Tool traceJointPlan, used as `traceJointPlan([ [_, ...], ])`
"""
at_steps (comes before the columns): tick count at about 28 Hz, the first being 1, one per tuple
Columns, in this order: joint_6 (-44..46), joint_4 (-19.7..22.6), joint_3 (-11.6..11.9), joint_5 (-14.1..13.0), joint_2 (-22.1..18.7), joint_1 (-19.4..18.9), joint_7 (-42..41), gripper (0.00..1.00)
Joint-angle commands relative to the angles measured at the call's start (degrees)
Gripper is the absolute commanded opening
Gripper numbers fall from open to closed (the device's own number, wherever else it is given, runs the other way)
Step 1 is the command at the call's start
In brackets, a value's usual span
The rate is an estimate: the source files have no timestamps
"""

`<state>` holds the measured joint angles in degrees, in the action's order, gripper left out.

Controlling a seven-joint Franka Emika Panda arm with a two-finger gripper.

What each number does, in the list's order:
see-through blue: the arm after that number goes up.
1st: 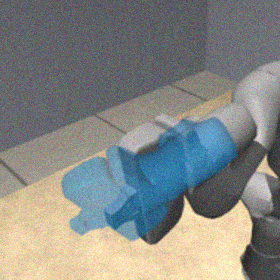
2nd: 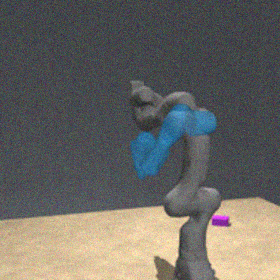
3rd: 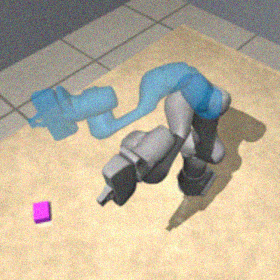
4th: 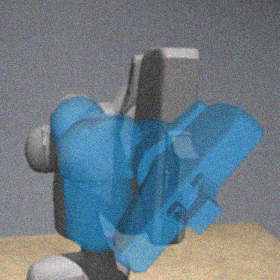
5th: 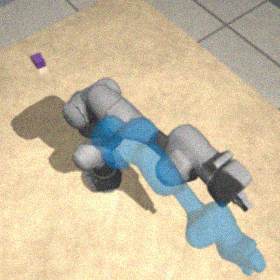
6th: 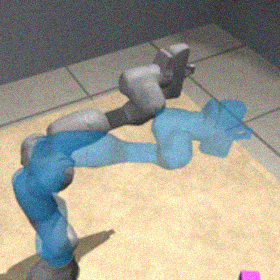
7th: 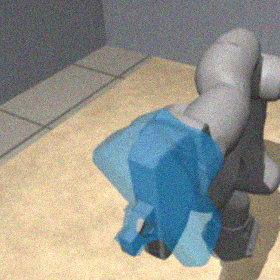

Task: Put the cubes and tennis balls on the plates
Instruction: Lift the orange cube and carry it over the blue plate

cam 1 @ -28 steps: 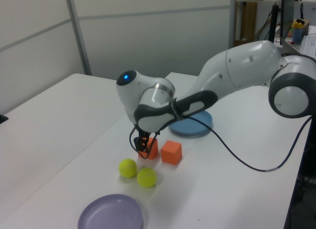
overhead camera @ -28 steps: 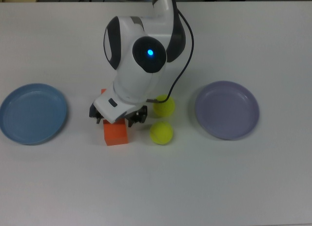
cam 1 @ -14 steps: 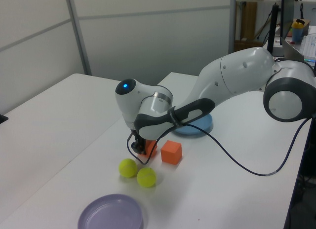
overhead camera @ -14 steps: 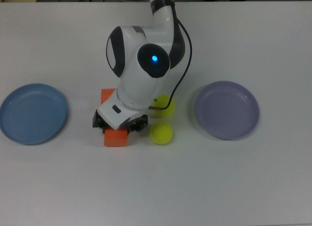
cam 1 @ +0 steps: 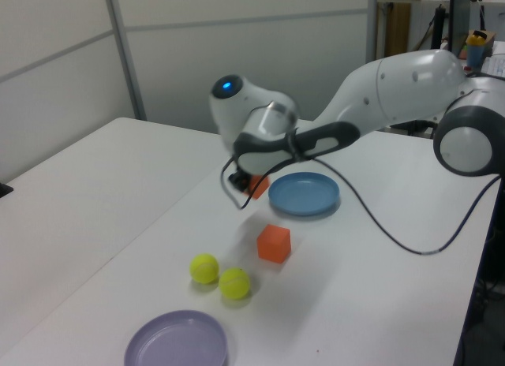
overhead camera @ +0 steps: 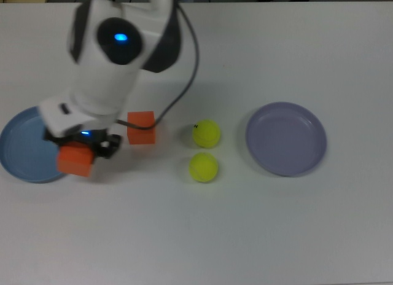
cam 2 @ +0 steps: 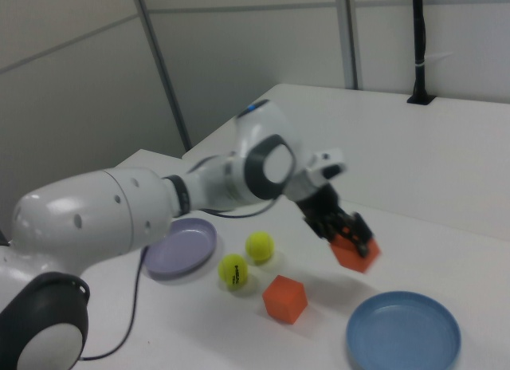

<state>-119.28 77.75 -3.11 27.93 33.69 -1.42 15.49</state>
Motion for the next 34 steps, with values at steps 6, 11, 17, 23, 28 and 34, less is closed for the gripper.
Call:
traceJointPlan([
  [6,0.45,2.23,1.97,-4.11,-0.64,3.88,1.29,1.00],
  [11,5.54,1.70,1.97,-5.69,-2.13,3.97,0.77,1.00],
  [17,20.08,0.92,1.18,-9.99,-8.27,3.00,-5.63,1.00],
  [23,32.34,-0.06,-2.68,-12.73,-12.15,0.72,-8.20,1.00],
  [28,35.78,0.64,-8.48,-12.64,-11.63,0.72,-7.58,1.00],
  [34,35.08,2.49,-8.84,-11.59,-8.12,-0.96,-7.58,1.00],
])
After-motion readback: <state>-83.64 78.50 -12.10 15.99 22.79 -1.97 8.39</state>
